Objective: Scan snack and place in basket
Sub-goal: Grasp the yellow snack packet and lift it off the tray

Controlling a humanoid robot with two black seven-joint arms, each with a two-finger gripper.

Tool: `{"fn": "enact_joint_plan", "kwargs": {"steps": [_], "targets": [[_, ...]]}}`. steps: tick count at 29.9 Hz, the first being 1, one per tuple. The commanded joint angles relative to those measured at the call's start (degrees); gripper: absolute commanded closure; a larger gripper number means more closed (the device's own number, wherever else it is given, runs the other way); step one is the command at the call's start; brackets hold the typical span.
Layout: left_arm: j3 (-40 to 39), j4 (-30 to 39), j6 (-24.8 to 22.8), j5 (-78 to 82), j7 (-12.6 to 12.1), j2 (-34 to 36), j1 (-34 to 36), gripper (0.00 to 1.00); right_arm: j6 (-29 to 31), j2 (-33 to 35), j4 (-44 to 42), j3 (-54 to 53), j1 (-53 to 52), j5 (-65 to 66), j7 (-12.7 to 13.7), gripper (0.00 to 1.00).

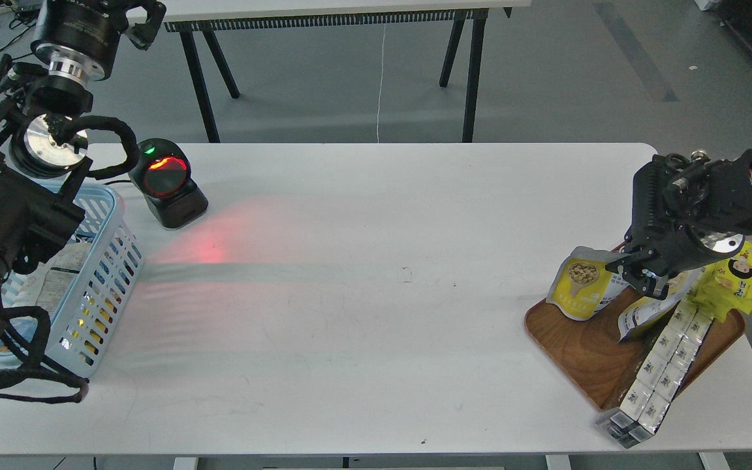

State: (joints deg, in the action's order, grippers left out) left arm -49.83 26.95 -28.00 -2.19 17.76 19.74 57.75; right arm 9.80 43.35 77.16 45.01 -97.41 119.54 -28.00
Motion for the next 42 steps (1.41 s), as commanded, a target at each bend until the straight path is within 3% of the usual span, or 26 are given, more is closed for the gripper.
{"fn": "enact_joint_plan", "kwargs": {"steps": [1, 13, 23, 42], "targets": [[0.0, -0.1, 0.0, 0.0, 0.0, 0.0, 0.4, 0.00, -1.1, 0.1, 0.3, -2.2, 0.1, -0.4, 0.0, 1.00], [0.0, 0.0, 0.0, 0.0, 0.0, 0.0, 0.6, 0.00, 0.0, -1.2, 2.6, -14.0, -2.5, -7.0, 0.0, 1.00], [0.0, -0.1, 0.0, 0.1, 0.0, 0.2, 0.3, 0.00, 7.3, -12.3, 1.3, -23.5, -1.7, -9.8, 0.0, 1.00], [0.0, -0.4, 0.0, 0.2, 0.1, 1.0, 0.2, 0.00, 7.3, -30.6, -12.6, -25.8, 5.5, -9.8, 0.0, 1.00]]}}
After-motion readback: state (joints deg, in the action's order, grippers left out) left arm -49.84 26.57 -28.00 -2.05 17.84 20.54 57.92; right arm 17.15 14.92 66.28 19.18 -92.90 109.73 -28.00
